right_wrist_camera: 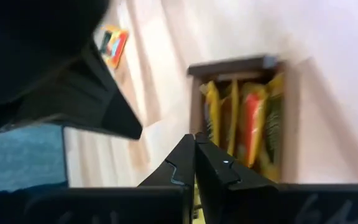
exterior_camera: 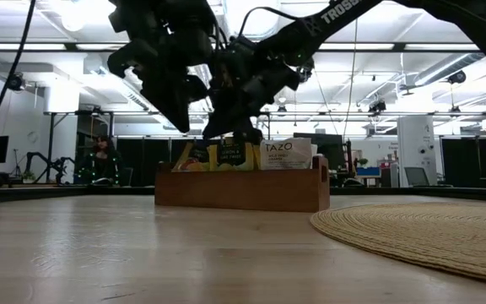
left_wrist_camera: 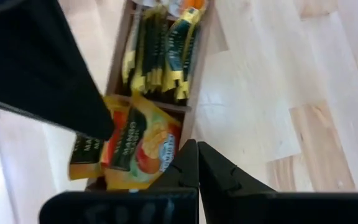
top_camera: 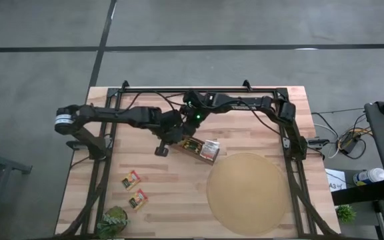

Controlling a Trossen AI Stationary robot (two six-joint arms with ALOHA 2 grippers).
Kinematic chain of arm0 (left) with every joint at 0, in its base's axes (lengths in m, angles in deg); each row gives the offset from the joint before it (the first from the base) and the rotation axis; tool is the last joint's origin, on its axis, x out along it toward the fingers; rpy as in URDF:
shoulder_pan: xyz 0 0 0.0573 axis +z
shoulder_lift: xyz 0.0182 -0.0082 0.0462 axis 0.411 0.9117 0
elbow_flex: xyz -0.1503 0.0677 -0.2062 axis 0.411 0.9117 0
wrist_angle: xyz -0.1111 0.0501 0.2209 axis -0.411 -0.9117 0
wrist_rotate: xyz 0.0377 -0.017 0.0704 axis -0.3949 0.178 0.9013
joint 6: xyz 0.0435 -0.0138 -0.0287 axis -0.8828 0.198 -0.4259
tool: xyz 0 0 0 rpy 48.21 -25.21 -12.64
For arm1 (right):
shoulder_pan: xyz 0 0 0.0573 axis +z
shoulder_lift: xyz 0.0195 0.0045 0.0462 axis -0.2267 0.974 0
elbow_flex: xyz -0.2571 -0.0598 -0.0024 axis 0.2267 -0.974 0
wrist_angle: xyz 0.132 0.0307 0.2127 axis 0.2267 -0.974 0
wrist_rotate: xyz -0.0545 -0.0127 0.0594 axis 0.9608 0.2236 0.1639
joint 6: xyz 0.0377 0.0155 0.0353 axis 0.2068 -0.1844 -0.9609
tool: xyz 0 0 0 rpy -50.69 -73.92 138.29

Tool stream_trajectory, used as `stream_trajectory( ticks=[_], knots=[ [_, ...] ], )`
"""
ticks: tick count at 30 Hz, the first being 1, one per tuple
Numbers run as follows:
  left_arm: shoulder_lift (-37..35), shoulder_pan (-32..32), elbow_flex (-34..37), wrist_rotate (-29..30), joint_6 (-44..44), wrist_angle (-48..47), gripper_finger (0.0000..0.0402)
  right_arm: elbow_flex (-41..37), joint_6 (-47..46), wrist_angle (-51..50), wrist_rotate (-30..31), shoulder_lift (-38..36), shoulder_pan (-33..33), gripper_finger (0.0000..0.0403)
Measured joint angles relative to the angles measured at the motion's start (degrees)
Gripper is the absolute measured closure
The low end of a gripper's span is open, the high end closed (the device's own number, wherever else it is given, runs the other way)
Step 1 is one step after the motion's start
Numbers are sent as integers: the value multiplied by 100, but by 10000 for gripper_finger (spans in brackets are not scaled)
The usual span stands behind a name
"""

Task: Pick & Place Tea
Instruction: Adjust the orange tea bags in the wooden organizer

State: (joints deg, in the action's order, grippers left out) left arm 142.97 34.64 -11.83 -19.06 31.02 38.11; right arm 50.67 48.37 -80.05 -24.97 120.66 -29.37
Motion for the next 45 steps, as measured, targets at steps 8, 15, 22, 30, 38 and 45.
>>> stream_trajectory(
  ticks=[8, 15, 22, 30, 38, 45],
  knots=[
    [3, 7, 111, 162, 187, 136, 402, 51, 404, -452, 803, -75, -157, 394],
    [9, 13, 345, 214, 343, 331, 402, -34, 542, -568, 1347, -35, -212, 394],
    [118, 11, 423, 320, 387, 345, 402, -65, 498, -510, 1330, -35, -276, 394],
    [193, 7, 422, 363, 437, 413, 402, -181, 510, -525, 1368, -26, -282, 394],
    [193, 4, 420, 366, 455, 413, 401, -217, 513, -543, 1365, -22, -280, 394],
    [193, 4, 416, 368, 478, 413, 402, -244, 513, -526, 1671, -17, -284, 394]
  ],
)
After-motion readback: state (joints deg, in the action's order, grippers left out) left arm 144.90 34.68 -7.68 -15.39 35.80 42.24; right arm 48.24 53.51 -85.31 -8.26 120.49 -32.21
